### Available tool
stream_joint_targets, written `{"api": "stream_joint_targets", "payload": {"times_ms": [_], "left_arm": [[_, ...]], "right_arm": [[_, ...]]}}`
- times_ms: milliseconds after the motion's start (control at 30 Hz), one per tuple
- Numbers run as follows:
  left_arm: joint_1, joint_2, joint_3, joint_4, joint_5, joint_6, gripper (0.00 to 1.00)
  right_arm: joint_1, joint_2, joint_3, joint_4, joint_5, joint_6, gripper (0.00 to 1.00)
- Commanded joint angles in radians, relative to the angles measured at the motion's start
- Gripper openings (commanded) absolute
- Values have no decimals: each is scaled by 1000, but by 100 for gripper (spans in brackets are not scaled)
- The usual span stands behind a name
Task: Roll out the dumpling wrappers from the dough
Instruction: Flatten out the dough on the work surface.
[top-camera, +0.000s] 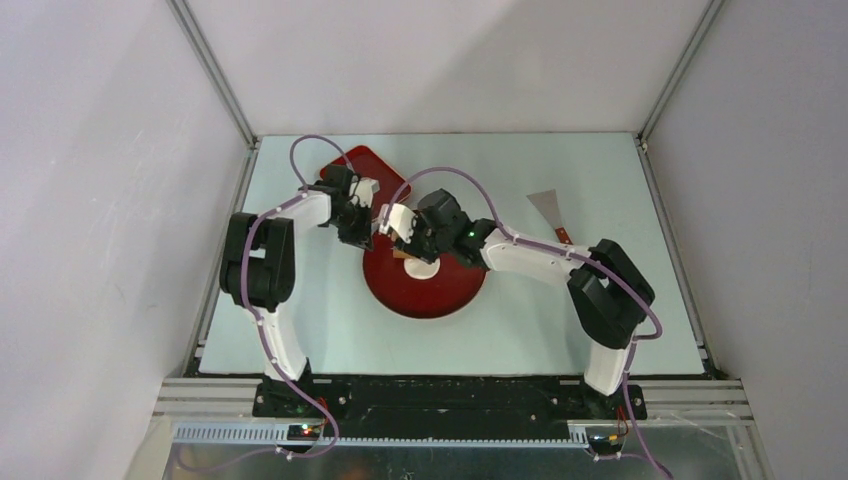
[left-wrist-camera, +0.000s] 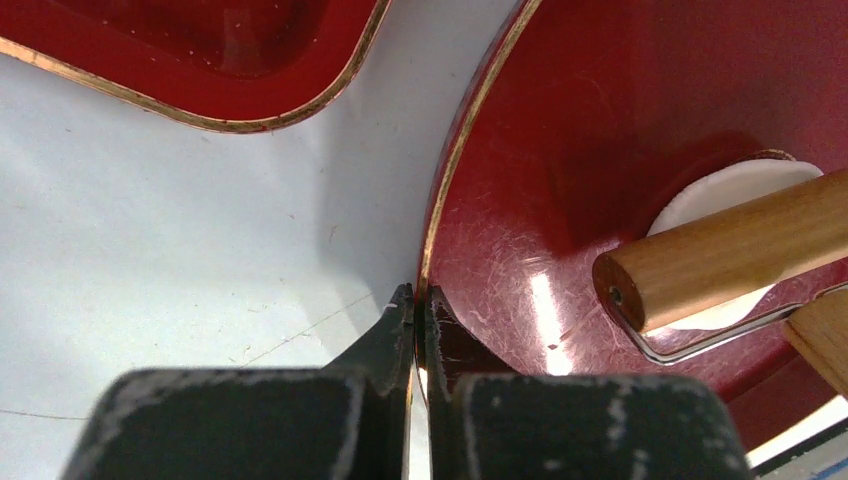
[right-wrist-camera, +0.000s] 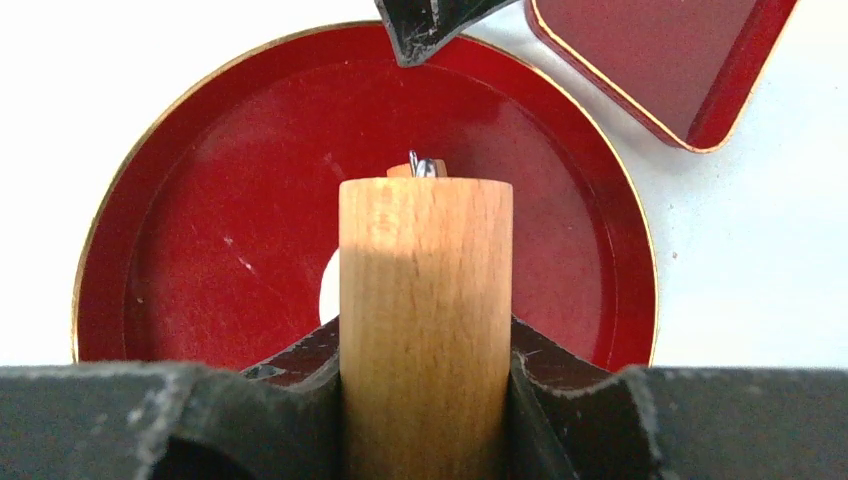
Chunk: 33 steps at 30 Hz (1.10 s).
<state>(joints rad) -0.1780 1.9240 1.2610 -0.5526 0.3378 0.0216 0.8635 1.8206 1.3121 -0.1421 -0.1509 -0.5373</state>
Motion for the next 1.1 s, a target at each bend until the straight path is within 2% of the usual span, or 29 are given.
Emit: {"api": "stream_joint_targets", "payload": {"times_ms": [0,200,333,533,767,900,1067], "left_arm": [[-49,15,9,-44,-6,46,0],[-49,24,18,-55,-13,50,0],[-51,29,24,-60,-20,49,0],[-52,31,24,-62,-34,47,0],[-52,43,35,-62,-76,20,0],[-58,50,43,-65,-93,10,0],[-57,52,46,-65,-97,7,0]], "right_arm": [[-42,-74,-60,36,-154,-52,0],[-72,-113,-113,-55,-312,-140,0],[-46,-101,-129,-138,-335,-264,0],[-6,-110,-128,-240,-345,-350,0],[0,-150,-152,-286,-303,-328,0],[28,-200,-274,-247,-275,-339,0],[19,-256,-310,-193,-301,-291,0]]}}
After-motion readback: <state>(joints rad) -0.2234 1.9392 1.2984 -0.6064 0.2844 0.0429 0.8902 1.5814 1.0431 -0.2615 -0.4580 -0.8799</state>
